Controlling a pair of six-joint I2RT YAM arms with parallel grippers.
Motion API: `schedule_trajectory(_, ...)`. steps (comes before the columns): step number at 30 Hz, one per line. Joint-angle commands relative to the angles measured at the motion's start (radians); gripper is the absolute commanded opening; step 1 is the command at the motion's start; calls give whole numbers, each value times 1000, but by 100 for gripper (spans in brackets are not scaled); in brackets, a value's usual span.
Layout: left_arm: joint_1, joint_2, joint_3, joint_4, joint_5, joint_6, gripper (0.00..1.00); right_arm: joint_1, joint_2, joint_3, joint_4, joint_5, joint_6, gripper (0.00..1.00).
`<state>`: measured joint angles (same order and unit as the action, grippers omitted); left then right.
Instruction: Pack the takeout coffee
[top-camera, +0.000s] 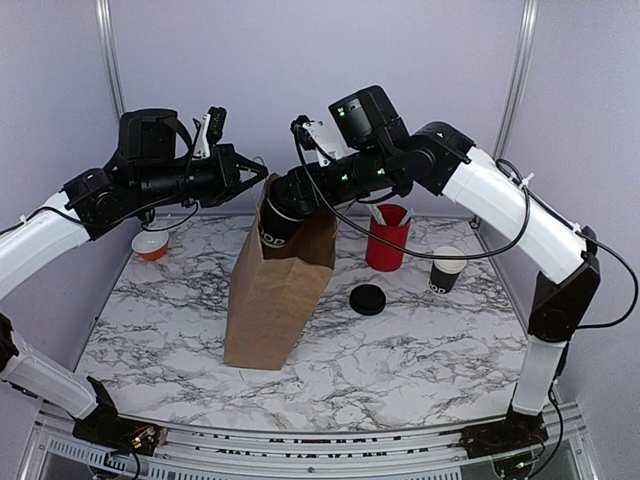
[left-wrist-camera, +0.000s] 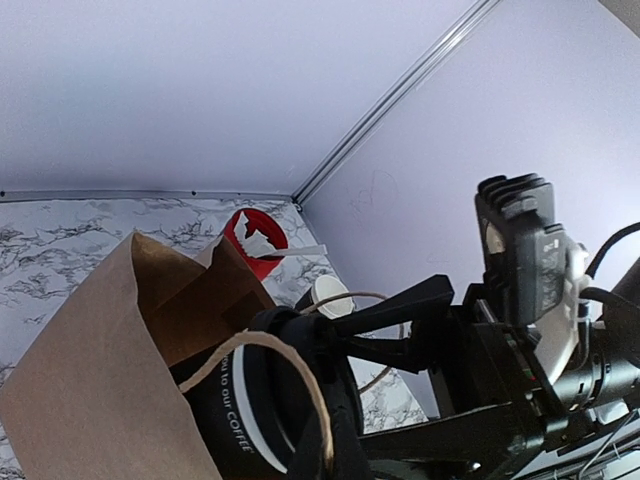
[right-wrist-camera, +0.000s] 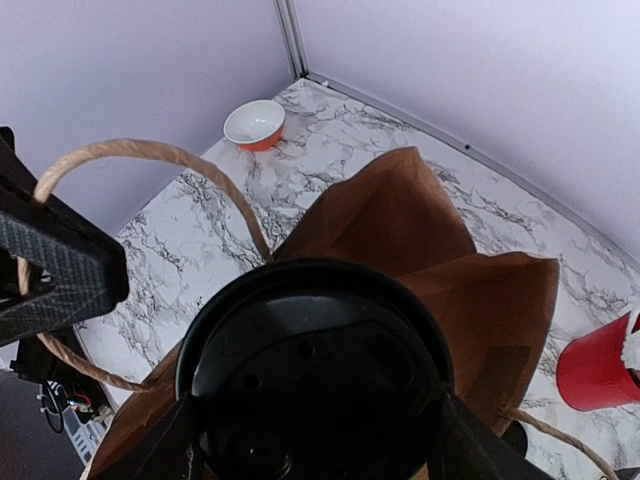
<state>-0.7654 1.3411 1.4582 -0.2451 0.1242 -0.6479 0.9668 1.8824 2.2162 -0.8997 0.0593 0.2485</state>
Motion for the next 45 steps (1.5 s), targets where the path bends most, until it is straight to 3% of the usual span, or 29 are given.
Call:
schedule_trajectory(1, -16, -5, 9, 62, 29, 6, 0, -5, 16, 29, -22, -23, 25, 66)
schedule_trajectory(11, -32, 19, 9, 102, 53, 5, 0, -40, 33, -36, -10, -121, 47, 65)
schedule_trajectory(25, -32, 23, -35, 144, 71, 11, 0, -20, 12, -248, 30, -193, 103, 63)
schedule_trajectory(45, -31, -40, -131, 138, 34, 66, 0, 4, 129, -222, 4, -255, 107, 62)
